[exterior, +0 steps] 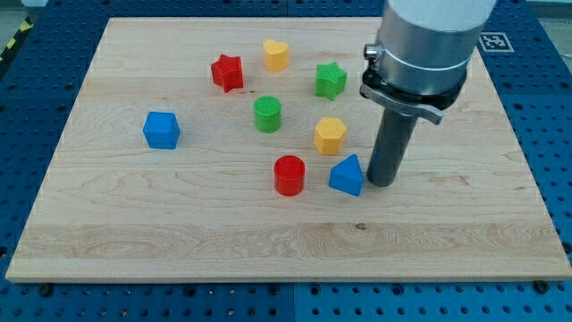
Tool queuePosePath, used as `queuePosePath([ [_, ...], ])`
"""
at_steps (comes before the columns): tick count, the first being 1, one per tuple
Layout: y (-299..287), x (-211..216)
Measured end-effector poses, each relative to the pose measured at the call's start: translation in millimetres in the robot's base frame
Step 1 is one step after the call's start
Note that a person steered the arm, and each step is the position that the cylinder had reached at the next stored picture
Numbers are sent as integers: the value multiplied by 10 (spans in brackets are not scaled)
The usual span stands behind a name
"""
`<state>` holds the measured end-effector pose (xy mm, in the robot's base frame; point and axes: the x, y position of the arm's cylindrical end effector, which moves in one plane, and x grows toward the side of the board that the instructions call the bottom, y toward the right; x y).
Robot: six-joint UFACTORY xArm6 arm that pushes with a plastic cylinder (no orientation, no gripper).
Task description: Nudge the red circle down a bit
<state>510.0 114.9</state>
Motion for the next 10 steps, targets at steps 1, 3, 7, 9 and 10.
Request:
queuePosePath([
  [1,228,214],
  [3,-228,786],
  [7,-1984,-52],
  [9,-1916,-547],
  [10,-1729,-603],
])
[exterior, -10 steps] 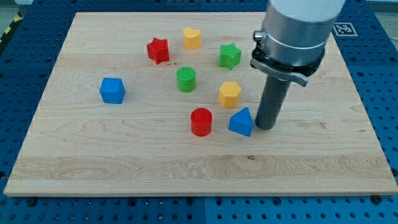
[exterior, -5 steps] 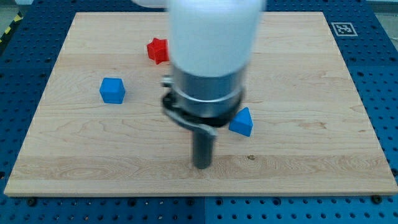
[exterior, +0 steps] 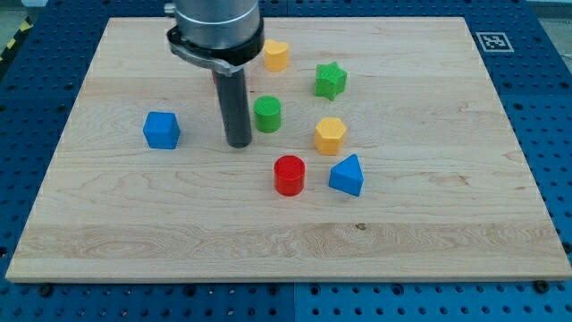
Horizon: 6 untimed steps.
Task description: Nudge the red circle down a bit
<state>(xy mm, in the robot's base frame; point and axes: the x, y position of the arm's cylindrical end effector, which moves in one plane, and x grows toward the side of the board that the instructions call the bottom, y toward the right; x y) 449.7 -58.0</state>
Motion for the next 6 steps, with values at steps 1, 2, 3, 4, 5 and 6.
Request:
queuePosePath([
  [1,200,0],
  [2,287,0],
  [3,294,9],
  [4,338,100],
  [5,460,274],
  [6,589,272],
])
